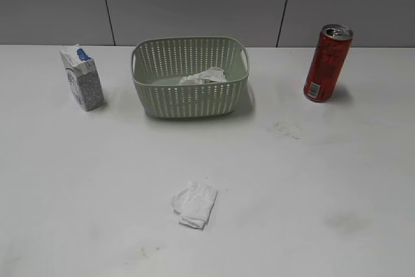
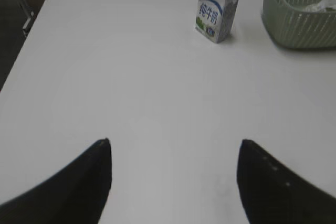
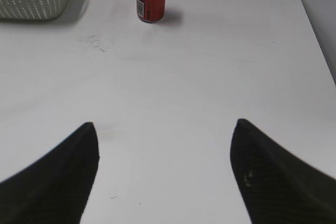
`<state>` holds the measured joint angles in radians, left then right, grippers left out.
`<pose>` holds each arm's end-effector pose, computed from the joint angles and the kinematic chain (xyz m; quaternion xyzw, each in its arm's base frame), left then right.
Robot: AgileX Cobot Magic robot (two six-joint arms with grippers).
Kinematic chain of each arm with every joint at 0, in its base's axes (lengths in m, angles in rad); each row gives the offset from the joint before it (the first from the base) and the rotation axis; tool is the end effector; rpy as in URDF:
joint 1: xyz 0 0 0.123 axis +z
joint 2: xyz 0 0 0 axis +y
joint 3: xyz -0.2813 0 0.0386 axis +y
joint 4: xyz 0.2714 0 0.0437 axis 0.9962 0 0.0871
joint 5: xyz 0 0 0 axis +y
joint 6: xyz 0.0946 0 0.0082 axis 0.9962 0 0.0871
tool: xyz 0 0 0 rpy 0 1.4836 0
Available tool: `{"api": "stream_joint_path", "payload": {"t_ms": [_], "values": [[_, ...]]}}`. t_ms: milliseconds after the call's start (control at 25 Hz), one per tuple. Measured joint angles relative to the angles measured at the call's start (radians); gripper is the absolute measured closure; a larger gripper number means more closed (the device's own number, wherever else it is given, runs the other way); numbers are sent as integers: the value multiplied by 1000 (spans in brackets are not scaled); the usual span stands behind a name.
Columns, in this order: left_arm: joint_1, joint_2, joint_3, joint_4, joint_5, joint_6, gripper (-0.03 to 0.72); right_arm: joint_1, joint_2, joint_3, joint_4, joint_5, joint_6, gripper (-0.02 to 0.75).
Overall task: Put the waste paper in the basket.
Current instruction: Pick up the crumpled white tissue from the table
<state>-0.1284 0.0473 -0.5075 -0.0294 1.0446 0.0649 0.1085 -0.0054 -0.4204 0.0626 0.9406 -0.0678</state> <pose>0.0275 -0.0060 0.2892 0.0831 0.8552 -0.0309 0.5106 0.0332 0.0084 0.2727 -0.0722 0.8375 0.0422 0.5400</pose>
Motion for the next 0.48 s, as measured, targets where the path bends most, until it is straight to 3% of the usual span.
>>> {"api": "stream_joint_path", "payload": {"t_ms": [480], "values": [[0,-52,5,14,8,-2,121,0,12,0,0,-5,-49,147]]}}
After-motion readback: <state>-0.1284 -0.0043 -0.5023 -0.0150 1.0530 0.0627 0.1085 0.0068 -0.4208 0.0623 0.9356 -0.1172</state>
